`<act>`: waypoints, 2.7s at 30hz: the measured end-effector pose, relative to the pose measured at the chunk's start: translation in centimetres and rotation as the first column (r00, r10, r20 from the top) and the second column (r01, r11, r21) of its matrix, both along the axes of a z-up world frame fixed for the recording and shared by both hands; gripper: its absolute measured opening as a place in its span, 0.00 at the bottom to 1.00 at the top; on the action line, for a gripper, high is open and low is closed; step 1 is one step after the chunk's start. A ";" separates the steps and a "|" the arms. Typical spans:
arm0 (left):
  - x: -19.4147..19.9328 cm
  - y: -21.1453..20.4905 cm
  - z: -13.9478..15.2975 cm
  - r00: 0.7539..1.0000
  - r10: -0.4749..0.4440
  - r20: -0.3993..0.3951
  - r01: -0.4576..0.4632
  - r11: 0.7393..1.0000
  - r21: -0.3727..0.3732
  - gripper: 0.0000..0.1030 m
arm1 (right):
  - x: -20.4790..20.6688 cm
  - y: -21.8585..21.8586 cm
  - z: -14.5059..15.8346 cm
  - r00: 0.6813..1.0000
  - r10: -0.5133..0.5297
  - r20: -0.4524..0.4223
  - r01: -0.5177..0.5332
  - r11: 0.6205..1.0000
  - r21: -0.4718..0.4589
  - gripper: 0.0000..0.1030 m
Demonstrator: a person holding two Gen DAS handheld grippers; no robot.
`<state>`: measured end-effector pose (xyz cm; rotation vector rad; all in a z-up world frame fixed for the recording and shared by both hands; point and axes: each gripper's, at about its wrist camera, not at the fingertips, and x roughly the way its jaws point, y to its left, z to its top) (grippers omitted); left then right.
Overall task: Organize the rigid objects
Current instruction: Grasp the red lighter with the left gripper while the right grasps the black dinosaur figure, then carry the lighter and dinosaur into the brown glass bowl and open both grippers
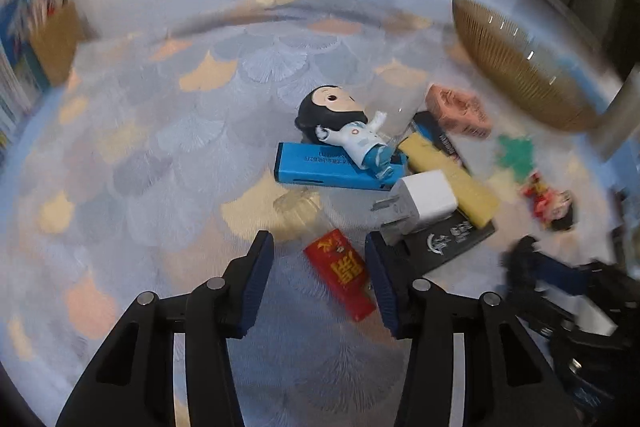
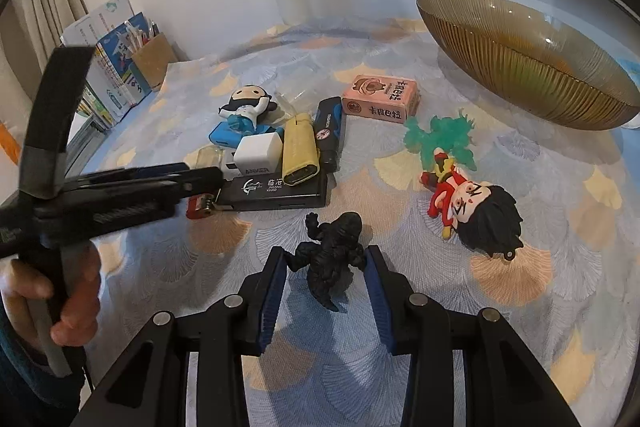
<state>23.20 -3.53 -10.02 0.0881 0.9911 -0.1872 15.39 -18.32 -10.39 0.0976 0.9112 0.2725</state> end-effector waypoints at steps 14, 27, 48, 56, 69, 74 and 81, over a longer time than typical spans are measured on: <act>-7.8 4.7 1.7 0.998 -0.048 0.041 0.054 0.987 -0.154 0.20 | -3.0 1.0 0.1 0.989 0.149 -0.026 -0.151 0.982 -0.113 0.37; -9.2 5.1 -0.2 1.000 0.003 0.026 0.003 0.976 -0.218 0.32 | -4.0 1.8 -0.1 0.994 0.101 -0.036 -0.104 0.990 -0.099 0.56; -9.6 0.5 3.8 0.988 -0.052 0.147 0.074 0.986 -0.149 0.19 | -5.6 1.0 2.9 0.986 0.131 0.108 -0.109 0.976 -0.187 0.35; -6.4 -4.5 10.1 0.950 -0.114 0.291 0.148 0.984 -0.099 0.19 | -2.6 -6.2 10.3 0.970 -0.014 0.241 0.077 0.964 -0.253 0.35; 3.5 -15.2 16.2 0.930 -0.194 0.314 0.275 0.932 -0.238 0.19 | 2.9 -15.5 18.8 0.908 -0.214 0.361 0.283 0.947 -0.151 0.35; 7.0 -18.4 11.9 0.966 -0.206 0.159 0.245 0.925 -0.291 0.19 | 7.2 -16.9 13.9 0.956 -0.234 0.176 0.258 0.958 -0.128 0.35; 7.3 -20.4 9.1 0.969 -0.219 0.113 0.241 0.937 -0.252 0.20 | 8.6 -17.8 10.4 0.964 -0.251 0.084 0.261 0.956 -0.133 0.35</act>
